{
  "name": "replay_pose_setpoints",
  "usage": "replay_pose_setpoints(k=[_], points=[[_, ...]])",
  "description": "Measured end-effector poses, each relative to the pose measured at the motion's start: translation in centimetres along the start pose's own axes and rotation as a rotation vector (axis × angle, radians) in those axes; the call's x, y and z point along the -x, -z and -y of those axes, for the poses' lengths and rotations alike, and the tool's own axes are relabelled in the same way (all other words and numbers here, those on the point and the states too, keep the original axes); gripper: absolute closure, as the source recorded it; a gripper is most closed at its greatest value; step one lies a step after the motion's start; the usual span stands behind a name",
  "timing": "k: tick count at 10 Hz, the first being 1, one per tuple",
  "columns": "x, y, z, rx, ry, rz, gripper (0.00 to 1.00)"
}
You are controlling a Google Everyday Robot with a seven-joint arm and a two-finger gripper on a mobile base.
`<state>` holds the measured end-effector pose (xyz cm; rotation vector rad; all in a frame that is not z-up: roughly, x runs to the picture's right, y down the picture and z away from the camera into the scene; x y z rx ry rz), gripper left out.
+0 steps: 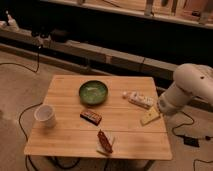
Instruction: Place the bottle in the ceramic bowl
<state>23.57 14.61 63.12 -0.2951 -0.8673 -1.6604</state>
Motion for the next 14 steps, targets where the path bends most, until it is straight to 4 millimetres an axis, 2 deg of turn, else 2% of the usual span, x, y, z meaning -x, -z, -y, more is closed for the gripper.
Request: replay_pose_setpoints(k=[2,5,7,14], points=[[-0.4,0.6,-2.6,0.078,-0.001,0.007,0.2],[-2.6,1.8,-7.0,0.204,0.159,0.042,0.2],[-3.9,2.3,-8.7,0.252,0.251,0.071,0.2],[-4.7,2.5,-9.1,0.26,0.306,0.068,0.2]])
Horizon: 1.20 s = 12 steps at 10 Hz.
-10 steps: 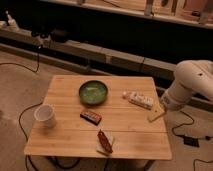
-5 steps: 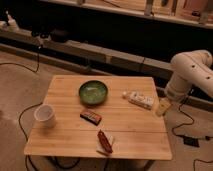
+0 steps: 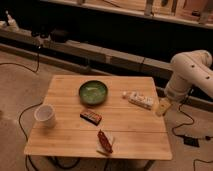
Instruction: Place the bottle in the ceramic bowl
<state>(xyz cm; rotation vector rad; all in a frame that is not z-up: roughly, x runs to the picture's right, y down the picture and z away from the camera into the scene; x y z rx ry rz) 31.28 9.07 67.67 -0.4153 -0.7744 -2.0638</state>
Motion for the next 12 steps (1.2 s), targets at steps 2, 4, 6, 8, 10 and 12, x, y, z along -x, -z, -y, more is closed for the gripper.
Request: replay_pose_setpoints(k=[2,4,6,8,10,12], points=[[-3.1,0.6,-0.4,0.022,0.136,-0.07,0.2],[-6.3,0.8,-0.9,0.05,0.293,-0.155,0.2],[-7.7,1.0,-1.8,0.082,0.391,-0.198,0.2],[-8.6,0.7,-2.2,0.104,0.443,-0.21,0.2],[-8.5,0.7,-2.3,0.104,0.442,-0.21,0.2],[-8.6,0.7,-2.4,0.103,0.441,-0.21,0.2]])
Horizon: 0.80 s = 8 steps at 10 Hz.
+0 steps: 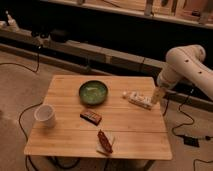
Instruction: Place the bottle in the ceramic bowl
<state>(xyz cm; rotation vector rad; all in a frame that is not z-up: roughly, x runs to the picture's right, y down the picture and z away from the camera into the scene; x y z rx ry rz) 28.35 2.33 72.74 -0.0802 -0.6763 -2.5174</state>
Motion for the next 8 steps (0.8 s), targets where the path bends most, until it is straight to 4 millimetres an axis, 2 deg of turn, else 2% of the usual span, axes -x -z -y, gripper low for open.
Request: replay_pose_setpoints(k=[1,3,5,8], points=[[0.2,-0.2,-0.5,0.003,-0.002,0.005,0.2],[1.3,-2.1,-3.4,0.035,0.006,0.055,0.2],[0.7,-4.1,-5.6,0.054,0.029,0.055,0.2],[-0.4,-7.2,-6.6,0.034,0.054,-0.007,0.2]])
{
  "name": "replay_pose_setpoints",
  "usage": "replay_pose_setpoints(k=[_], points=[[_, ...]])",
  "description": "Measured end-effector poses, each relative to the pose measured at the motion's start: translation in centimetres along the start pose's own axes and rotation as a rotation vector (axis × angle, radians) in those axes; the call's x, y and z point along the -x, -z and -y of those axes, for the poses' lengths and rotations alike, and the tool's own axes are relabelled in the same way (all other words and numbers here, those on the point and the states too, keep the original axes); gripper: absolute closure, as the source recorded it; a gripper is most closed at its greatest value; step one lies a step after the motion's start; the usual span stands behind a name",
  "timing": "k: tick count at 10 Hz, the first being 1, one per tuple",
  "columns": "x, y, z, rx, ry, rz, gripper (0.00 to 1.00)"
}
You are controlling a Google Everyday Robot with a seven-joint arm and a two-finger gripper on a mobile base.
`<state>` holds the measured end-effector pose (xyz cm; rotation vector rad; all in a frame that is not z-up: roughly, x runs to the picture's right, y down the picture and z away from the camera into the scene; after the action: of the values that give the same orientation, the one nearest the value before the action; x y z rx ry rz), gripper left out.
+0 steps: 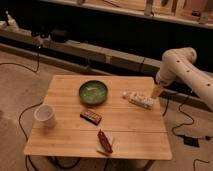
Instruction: Place the bottle in the ceramic bowl
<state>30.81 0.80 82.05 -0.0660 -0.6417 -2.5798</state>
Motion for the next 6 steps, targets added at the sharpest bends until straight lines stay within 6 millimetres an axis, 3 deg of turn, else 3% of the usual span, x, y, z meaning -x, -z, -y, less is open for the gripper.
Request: replay_pose_setpoints(k=[6], points=[[-1.2,-6.9,1.6,-0.119,0.002,0.017,0.2]])
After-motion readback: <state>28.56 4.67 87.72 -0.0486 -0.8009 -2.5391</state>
